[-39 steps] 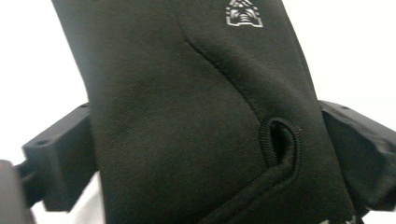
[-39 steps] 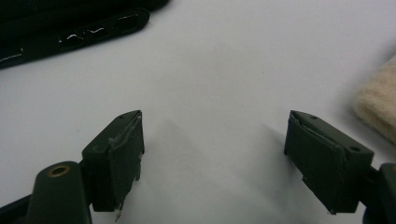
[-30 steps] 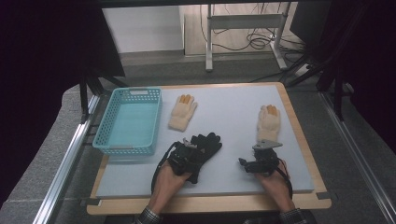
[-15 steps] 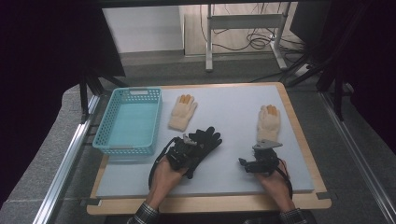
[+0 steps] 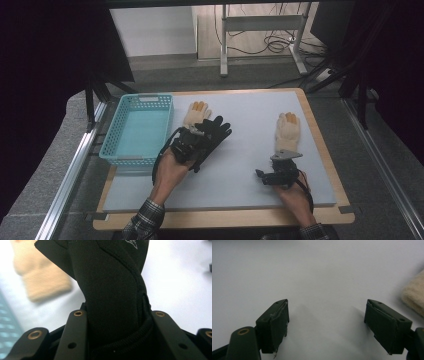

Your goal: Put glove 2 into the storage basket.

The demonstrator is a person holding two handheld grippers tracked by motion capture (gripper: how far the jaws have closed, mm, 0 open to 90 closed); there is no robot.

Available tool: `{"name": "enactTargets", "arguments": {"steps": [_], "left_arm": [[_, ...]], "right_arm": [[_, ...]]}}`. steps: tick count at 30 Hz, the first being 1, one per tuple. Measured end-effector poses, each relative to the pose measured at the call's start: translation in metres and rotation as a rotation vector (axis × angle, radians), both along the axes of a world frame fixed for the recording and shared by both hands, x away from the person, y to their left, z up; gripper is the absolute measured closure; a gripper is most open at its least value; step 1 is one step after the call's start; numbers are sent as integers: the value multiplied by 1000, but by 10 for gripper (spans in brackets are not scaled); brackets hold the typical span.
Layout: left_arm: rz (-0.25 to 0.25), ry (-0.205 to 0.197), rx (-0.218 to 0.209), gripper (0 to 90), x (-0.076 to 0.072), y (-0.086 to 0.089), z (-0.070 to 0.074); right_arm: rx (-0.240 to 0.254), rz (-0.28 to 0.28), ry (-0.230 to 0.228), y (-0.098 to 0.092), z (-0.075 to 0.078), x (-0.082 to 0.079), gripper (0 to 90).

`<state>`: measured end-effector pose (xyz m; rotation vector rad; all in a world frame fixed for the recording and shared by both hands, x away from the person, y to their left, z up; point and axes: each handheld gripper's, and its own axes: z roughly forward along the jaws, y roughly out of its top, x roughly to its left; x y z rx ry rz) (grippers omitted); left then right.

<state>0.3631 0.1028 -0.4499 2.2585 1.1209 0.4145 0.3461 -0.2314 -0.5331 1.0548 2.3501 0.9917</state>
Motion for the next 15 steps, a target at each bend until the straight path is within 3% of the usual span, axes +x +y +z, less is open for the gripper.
{"name": "enactTargets", "arguments": {"steps": [7, 15], "left_arm": [[38, -30, 18, 651, 11, 18, 21], [120, -63, 43, 649, 25, 50, 43]], "right_arm": [[2, 0, 1, 0, 0, 0, 196], [0, 1, 0, 0, 0, 0, 196]]}}
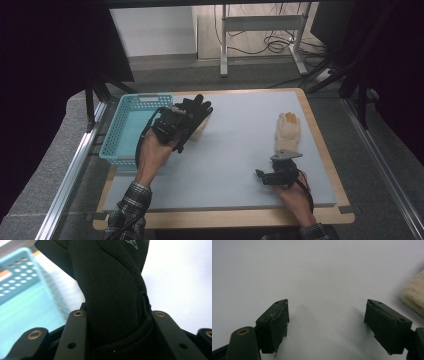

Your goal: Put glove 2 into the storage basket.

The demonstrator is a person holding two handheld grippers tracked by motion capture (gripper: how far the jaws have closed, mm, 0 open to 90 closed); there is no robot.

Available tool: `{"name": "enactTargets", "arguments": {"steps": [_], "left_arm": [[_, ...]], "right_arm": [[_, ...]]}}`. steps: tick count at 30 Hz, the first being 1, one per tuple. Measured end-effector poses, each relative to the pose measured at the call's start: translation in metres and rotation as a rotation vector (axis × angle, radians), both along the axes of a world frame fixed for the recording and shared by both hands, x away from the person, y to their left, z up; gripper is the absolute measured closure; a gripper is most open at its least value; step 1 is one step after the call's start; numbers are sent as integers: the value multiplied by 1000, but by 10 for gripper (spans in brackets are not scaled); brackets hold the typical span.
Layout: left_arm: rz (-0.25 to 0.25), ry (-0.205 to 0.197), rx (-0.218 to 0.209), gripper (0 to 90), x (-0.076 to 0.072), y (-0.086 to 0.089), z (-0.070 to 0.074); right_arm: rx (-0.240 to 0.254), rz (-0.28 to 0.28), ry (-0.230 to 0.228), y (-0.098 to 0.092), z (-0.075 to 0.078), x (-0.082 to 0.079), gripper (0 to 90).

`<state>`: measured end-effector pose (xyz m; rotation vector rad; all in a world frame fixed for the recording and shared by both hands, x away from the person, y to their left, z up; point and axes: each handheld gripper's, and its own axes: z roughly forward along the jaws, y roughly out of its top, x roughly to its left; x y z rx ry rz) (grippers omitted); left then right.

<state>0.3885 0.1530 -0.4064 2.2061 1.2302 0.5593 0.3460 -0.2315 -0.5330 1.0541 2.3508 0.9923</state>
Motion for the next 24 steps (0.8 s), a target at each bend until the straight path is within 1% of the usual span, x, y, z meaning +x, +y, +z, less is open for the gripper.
{"name": "enactTargets", "arguments": {"steps": [2, 3, 4, 5, 6, 7, 8, 9, 10, 11, 12, 13, 15, 17, 18, 19, 20, 22, 24], "left_arm": [[25, -4, 0, 649, 3, 10, 4], [25, -4, 0, 649, 3, 10, 4], [51, -9, 2, 649, 6, 20, 7], [64, -9, 8, 649, 8, 25, 9], [64, -9, 8, 648, 8, 25, 9], [76, -8, 16, 648, 9, 31, 10], [106, -6, 27, 648, 13, 43, 11], [106, -6, 27, 647, 13, 43, 11], [122, -3, 32, 647, 14, 49, 11], [152, 3, 40, 647, 17, 62, 11], [152, 3, 40, 646, 17, 62, 11], [185, 9, 45, 646, 19, 74, 11], [215, 20, 45, 645, 22, 86, 9], [241, 31, 50, 644, 26, 96, 6], [241, 31, 50, 644, 26, 96, 6], [265, 44, 57, 643, 29, 104, 1], [265, 44, 57, 643, 29, 104, 1], [295, 70, 71, 642, 36, 115, -8], [308, 87, 78, 640, 41, 121, -16]], "right_arm": [[0, 0, 0, 0, 0, 0, 196], [0, 0, 0, 0, 0, 0, 196], [0, 0, 0, 0, 0, 0, 196], [0, 0, 0, 0, 0, 0, 196], [0, 0, 0, 0, 0, 0, 196], [0, 0, -1, 0, 0, 0, 196], [0, 0, -1, 0, 0, 0, 196], [0, 0, -1, 0, 0, 0, 196], [0, 0, -1, 0, 0, 0, 196], [0, 0, -1, 0, 0, 0, 196], [0, 0, -1, 0, 0, 0, 196], [-1, 0, -1, 0, 0, 0, 196], [-1, 1, -1, 0, 0, 0, 196], [-1, 0, -2, 0, 0, 0, 196], [-1, 0, -2, 0, 0, 0, 196], [-1, 0, -2, 0, 0, 0, 196], [-1, 0, -2, 0, 0, 0, 196], [-1, 0, -2, 0, 0, 0, 196], [-1, 0, -1, 0, 0, 0, 196]]}}
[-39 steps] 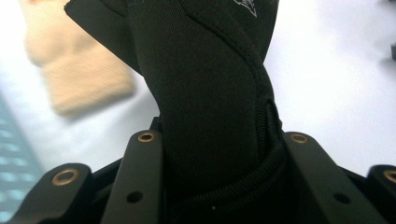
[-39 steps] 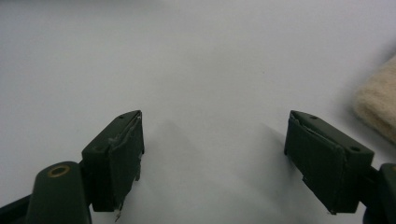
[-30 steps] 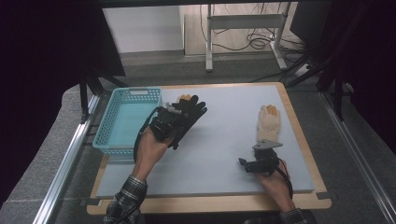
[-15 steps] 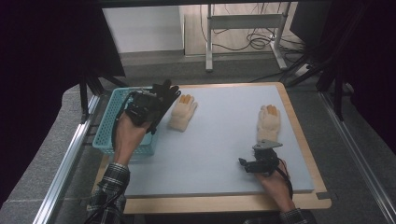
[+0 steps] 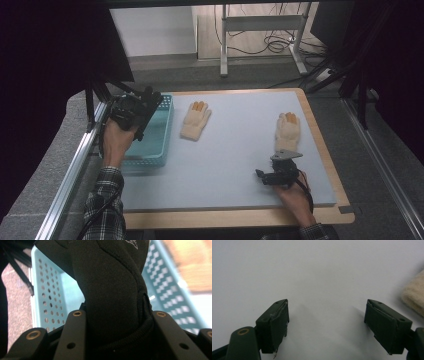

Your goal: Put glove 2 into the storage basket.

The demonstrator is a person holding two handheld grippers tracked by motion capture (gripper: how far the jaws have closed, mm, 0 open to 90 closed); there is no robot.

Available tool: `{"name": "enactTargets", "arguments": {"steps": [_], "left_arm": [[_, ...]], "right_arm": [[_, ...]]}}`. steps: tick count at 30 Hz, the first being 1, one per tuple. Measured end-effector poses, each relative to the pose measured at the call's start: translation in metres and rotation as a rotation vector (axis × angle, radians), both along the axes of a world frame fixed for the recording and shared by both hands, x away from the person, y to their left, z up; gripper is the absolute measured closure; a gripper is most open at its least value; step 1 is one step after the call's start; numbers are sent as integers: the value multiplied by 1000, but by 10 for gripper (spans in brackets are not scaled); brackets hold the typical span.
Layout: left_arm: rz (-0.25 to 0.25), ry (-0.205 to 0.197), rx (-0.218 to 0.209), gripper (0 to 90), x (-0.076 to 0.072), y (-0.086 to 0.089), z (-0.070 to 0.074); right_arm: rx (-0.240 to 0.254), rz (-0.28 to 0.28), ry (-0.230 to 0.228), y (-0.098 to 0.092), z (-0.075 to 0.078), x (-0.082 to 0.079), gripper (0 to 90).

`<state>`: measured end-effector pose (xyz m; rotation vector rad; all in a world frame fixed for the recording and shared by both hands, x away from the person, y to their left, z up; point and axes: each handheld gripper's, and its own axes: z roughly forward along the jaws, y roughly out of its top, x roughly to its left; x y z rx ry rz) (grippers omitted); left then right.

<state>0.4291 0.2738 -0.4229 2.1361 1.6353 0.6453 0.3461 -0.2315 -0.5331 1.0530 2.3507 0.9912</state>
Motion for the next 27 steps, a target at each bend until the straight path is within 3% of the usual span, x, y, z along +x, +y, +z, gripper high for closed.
{"name": "enactTargets", "arguments": {"steps": [2, 10, 14, 15, 19, 24, 27], "left_arm": [[8, 10, -3, 639, 2, 3, -4], [59, 116, 14, 633, 23, 19, -42], [79, 156, 40, 630, 30, 22, -53], [93, 177, 72, 629, 33, 24, -60], [136, 195, 136, 626, 36, 30, -66], [148, 219, 152, 595, 36, 37, -73], [140, 205, 149, 492, 34, 41, -77]], "right_arm": [[0, 0, 0, 0, 0, 0, 196], [1, 0, 0, 0, 0, 0, 196], [1, 1, -1, 0, 0, 0, 196], [2, 1, -1, 0, 0, 0, 196], [1, 0, -1, 0, 0, 0, 196], [2, 1, 0, 0, 0, 0, 196], [2, 0, 0, 0, 0, 0, 196]]}}
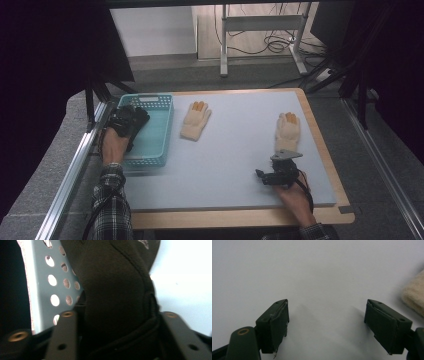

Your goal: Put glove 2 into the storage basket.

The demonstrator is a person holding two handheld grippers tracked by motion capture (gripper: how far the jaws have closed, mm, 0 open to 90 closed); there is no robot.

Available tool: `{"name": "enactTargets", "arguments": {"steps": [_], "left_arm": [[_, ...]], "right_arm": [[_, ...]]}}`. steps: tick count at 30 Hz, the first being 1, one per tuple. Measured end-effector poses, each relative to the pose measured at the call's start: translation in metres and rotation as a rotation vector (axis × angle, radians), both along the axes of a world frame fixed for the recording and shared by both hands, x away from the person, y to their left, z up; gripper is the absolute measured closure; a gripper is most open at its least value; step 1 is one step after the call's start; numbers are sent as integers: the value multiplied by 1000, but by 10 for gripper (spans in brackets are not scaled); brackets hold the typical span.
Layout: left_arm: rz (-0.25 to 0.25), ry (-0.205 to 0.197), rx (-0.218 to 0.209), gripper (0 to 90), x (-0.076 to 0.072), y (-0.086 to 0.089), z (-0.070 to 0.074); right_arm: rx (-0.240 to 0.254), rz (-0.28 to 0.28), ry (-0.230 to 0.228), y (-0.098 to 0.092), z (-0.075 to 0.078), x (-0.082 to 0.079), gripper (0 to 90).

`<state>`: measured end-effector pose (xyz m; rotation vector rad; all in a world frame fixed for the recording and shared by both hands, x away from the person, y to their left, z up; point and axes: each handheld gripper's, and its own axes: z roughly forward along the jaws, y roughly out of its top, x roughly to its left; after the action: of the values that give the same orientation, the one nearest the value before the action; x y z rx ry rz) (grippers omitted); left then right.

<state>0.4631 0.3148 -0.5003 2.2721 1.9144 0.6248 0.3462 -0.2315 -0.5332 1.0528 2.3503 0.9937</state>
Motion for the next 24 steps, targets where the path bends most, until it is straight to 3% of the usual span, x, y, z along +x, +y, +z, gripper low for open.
{"name": "enactTargets", "arguments": {"steps": [3, 4, 5, 7, 9, 11, 17, 18, 24], "left_arm": [[-18, -5, -15, 365, -1, 1, 1], [-29, 0, -42, 365, -2, 2, 2], [-40, 10, -74, 273, -3, 3, 4], [-45, 18, -107, 194, -3, 3, 6], [-46, 11, -101, 136, -5, 1, 10], [-51, 5, -106, 114, -6, 1, 12], [-63, -75, -235, 66, -13, 5, 29], [-63, -75, -235, 60, -13, 5, 29], [-119, -160, -369, 56, -22, -2, 31]], "right_arm": [[0, 0, 0, 0, 0, 0, 196], [0, 0, -1, 0, 0, 0, 196], [-1, 0, 0, 0, 0, 0, 196], [-1, -1, -1, 0, 0, 0, 196], [-2, -1, -1, 0, 0, 0, 196], [-2, -1, -1, 0, 0, 0, 196], [-2, -1, -1, 0, 0, 0, 196], [-1, -1, -1, 0, 0, 0, 196], [-2, -1, -1, 0, 0, 0, 196]]}}
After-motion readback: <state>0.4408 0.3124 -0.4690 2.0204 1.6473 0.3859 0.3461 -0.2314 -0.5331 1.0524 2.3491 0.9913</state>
